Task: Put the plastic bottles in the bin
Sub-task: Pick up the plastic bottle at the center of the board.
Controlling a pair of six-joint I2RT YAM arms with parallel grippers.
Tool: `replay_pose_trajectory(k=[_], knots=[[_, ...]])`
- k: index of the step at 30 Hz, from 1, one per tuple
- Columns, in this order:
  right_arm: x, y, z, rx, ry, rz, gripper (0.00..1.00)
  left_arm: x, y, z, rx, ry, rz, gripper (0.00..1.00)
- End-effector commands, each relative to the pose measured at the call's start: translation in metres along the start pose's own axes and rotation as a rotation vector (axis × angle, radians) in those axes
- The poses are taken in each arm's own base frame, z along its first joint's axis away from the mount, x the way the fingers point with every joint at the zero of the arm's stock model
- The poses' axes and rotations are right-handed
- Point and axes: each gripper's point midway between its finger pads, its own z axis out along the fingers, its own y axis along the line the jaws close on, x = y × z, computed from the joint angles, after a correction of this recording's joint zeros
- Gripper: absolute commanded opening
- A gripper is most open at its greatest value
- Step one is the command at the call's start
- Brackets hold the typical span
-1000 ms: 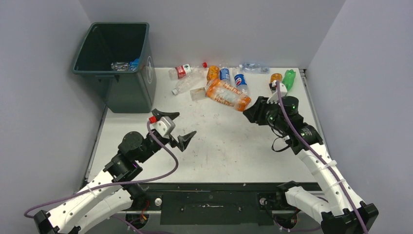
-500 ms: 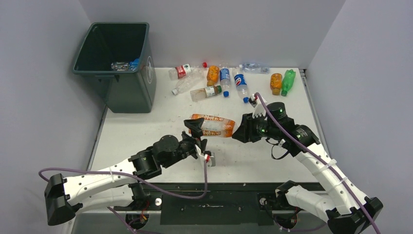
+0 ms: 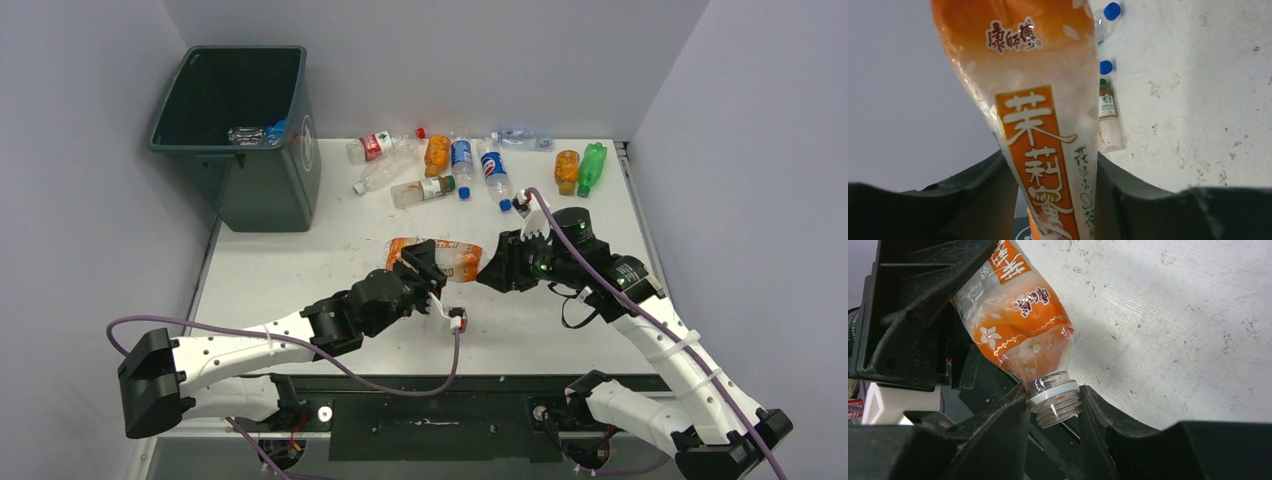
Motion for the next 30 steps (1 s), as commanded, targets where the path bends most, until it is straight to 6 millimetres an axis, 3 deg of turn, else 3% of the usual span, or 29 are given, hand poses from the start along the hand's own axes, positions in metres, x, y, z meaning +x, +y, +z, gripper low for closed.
replay_pose_trajectory(k=[1,3,5,7,9,13,15,20,24,30], knots=[[-0.023,0.023,-0.018,-0.065,-0.095,-0.043,0.05,-0.007,0.058,-0.006,-0.204,0.008,-0.062,0.39],[-0.027,0.027,-0.022,-0.078,-0.117,-0.043,0.06,-0.009,0.063,-0.008,-0.224,-0.001,-0.112,0.36],[-0.033,0.032,-0.027,-0.095,-0.155,-0.053,0.41,-0.012,0.071,-0.013,-0.252,-0.022,-0.199,0.34],[-0.044,0.038,-0.035,-0.109,-0.215,-0.073,0.69,-0.017,0.079,-0.019,-0.279,-0.056,-0.345,0.33],[-0.055,0.041,-0.047,-0.104,-0.302,-0.094,0.82,-0.028,0.082,-0.026,-0.251,-0.123,-0.511,0.32],[-0.074,0.053,-0.077,-0.153,-0.521,-0.123,0.99,-0.058,0.077,-0.039,-0.146,-0.284,-0.798,0.29],[-0.078,0.057,-0.090,-0.191,-0.633,-0.120,0.91,-0.074,0.075,-0.048,-0.086,-0.387,-0.925,0.29],[-0.074,0.081,-0.121,-0.380,-0.852,-0.175,0.90,-0.106,0.072,-0.080,0.110,-0.697,-1.199,0.31],[-0.069,0.099,-0.122,-0.490,-0.859,-0.252,0.90,-0.112,0.083,-0.098,0.246,-0.861,-1.431,0.32],[-0.077,0.118,-0.113,-0.656,-0.863,-0.254,0.90,-0.122,0.086,-0.106,0.382,-0.999,-1.556,0.32]])
